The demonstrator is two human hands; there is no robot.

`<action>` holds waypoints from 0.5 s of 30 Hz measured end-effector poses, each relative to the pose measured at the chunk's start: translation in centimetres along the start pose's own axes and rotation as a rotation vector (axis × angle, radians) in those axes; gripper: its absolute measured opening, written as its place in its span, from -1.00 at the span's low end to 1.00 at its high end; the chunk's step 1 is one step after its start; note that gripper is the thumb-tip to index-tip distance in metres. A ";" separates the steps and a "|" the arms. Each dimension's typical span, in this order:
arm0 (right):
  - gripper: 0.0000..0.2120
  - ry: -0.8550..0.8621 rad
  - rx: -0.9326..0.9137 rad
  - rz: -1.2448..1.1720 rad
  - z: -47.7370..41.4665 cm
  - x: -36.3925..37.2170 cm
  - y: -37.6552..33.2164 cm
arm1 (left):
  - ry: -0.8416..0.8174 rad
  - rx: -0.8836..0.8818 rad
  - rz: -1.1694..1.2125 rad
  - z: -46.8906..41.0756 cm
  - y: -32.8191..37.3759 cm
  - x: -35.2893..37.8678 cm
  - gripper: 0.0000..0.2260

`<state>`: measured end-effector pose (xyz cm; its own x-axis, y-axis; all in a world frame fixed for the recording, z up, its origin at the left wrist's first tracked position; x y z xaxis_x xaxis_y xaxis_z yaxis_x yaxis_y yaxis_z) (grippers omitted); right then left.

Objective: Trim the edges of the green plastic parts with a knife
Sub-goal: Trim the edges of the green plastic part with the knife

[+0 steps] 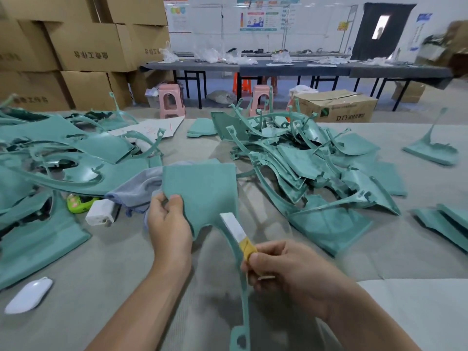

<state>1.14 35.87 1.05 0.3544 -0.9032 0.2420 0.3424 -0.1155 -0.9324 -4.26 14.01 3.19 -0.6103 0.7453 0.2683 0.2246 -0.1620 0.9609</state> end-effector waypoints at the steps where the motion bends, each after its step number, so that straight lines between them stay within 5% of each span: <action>1: -0.84 0.060 -0.023 -0.001 0.0 -0.9 -0.4 | -0.004 -0.006 0.017 -0.1 0.0 0.1 -0.89; 9: -0.91 0.033 0.052 -0.005 0.7 -0.6 -0.4 | -0.024 -0.057 0.200 -0.4 -0.2 0.6 -0.81; 15: -0.83 0.170 -0.150 0.429 0.1 -3.8 -3.7 | -0.129 -0.131 0.191 -1.0 -0.4 0.7 -0.59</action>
<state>-1.39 39.75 3.60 0.2844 -0.9357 -0.2089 0.0624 0.2355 -0.9699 -5.54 13.92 3.06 -0.4623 0.7684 0.4426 0.2211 -0.3835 0.8967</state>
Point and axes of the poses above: each hand's wrist, its own z-axis away from the middle knuckle, its own x-axis out of the palm, y = z × x, the point moved 8 cm from there along -z, towards the middle knuckle, and after that the axes turned 3 degrees about y, right-handed, at the moved point
